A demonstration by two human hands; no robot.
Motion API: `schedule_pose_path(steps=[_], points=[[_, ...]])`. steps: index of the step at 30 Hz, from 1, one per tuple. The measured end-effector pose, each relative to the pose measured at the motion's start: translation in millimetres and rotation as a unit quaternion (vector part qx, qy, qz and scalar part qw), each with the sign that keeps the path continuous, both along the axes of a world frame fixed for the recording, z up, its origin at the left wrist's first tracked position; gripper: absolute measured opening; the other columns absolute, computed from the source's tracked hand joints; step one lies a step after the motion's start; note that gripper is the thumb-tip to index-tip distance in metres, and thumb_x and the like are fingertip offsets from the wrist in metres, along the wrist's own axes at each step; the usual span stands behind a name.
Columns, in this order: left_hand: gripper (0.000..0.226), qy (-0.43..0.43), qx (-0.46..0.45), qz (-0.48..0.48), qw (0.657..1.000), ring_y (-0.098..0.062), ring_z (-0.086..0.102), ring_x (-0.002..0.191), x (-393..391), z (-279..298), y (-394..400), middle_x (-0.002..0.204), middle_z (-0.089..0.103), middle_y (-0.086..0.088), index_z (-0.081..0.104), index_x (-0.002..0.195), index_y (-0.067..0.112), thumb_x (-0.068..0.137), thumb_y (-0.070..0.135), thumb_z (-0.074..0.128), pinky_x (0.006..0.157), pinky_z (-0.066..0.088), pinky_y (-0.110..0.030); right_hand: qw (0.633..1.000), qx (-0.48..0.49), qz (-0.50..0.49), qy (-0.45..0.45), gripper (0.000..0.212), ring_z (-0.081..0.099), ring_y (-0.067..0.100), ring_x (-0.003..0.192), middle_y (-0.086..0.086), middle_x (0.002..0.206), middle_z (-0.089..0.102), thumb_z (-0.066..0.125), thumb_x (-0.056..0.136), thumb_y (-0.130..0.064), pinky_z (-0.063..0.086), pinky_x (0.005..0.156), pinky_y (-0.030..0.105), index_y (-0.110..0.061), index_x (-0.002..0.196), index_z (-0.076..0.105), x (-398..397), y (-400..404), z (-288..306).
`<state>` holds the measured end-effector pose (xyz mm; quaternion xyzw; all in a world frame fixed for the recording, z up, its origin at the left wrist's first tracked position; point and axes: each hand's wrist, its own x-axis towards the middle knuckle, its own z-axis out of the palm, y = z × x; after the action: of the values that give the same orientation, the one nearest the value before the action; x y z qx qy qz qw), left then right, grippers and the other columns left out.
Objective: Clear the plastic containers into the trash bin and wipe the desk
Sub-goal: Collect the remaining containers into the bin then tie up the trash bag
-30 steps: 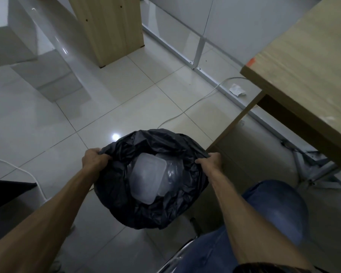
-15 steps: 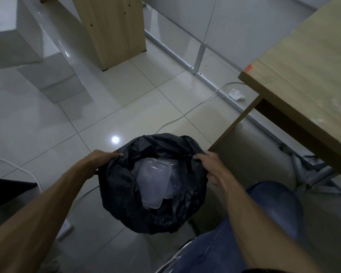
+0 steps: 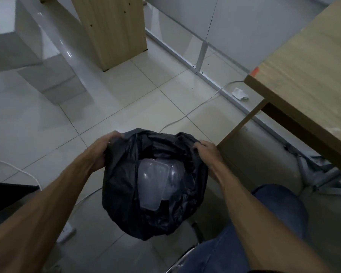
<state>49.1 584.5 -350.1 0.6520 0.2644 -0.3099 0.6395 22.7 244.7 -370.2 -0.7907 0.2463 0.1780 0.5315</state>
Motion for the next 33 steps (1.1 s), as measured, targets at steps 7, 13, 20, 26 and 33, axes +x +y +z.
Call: schedule_pose_path(steps=[7, 13, 20, 26, 33], points=[[0.073, 0.051, 0.083, -0.014, 0.995, -0.031, 0.075, 0.099, 14.1, -1.6, -13.3, 0.113, 0.077, -0.016, 0.073, 0.111, 0.005, 0.065, 0.059, 0.089, 0.087, 0.060, -0.041, 0.981, 0.156, -0.087, 0.080, 0.024, 0.069, 0.028, 0.068, 0.006, 0.073, 0.072, 0.082, 0.068, -0.036, 0.055, 0.069, 0.043, -0.014, 0.072, 0.071, 7.2, 5.2, -6.8], [0.036, -0.008, 0.234, -0.134, 0.963, -0.028, 0.071, 0.090, 33.2, 15.6, -41.8, 0.101, 0.074, -0.012, 0.076, 0.103, 0.011, 0.082, 0.038, 0.085, 0.083, 0.058, -0.037, 0.985, 0.100, -0.036, 0.133, 0.016, 0.060, 0.026, 0.065, 0.013, 0.077, 0.062, 0.065, 0.088, -0.001, 0.050, 0.065, 0.037, -0.007, 0.075, 0.058, 21.2, 12.4, -0.2], [0.020, -0.124, 0.079, -0.003, 0.989, -0.037, 0.071, 0.104, 38.2, 15.3, -39.3, 0.113, 0.072, -0.026, 0.075, 0.107, 0.006, 0.094, -0.001, 0.062, 0.099, 0.057, -0.048, 0.937, 0.284, -0.169, 0.114, 0.020, 0.060, 0.031, 0.090, 0.016, 0.102, 0.061, 0.067, 0.078, -0.005, 0.056, 0.089, 0.046, -0.006, 0.098, 0.068, 34.1, -2.5, -4.1], [0.058, -0.125, 0.150, -0.102, 0.975, -0.030, 0.065, 0.119, 27.2, 15.0, -15.4, 0.129, 0.065, -0.010, 0.057, 0.132, 0.020, 0.083, 0.033, 0.084, 0.103, 0.055, -0.050, 0.987, 0.146, -0.052, 0.051, 0.017, 0.063, 0.026, 0.085, 0.012, 0.091, 0.069, 0.061, 0.087, -0.005, 0.050, 0.073, 0.034, -0.015, 0.092, 0.074, 24.6, -12.6, 20.8], [0.156, 0.098, 0.373, -0.186, 0.903, -0.048, 0.018, 0.151, -56.7, -11.9, -26.4, 0.167, -0.004, -0.017, -0.015, 0.160, 0.014, 0.057, 0.061, 0.093, 0.111, 0.037, -0.068, 0.955, 0.013, 0.206, 0.214, 0.107, 0.061, 0.029, 0.125, 0.007, 0.142, 0.058, 0.097, 0.056, -0.056, 0.051, 0.104, 0.040, -0.007, 0.141, 0.056, -15.4, -14.2, 30.8]])
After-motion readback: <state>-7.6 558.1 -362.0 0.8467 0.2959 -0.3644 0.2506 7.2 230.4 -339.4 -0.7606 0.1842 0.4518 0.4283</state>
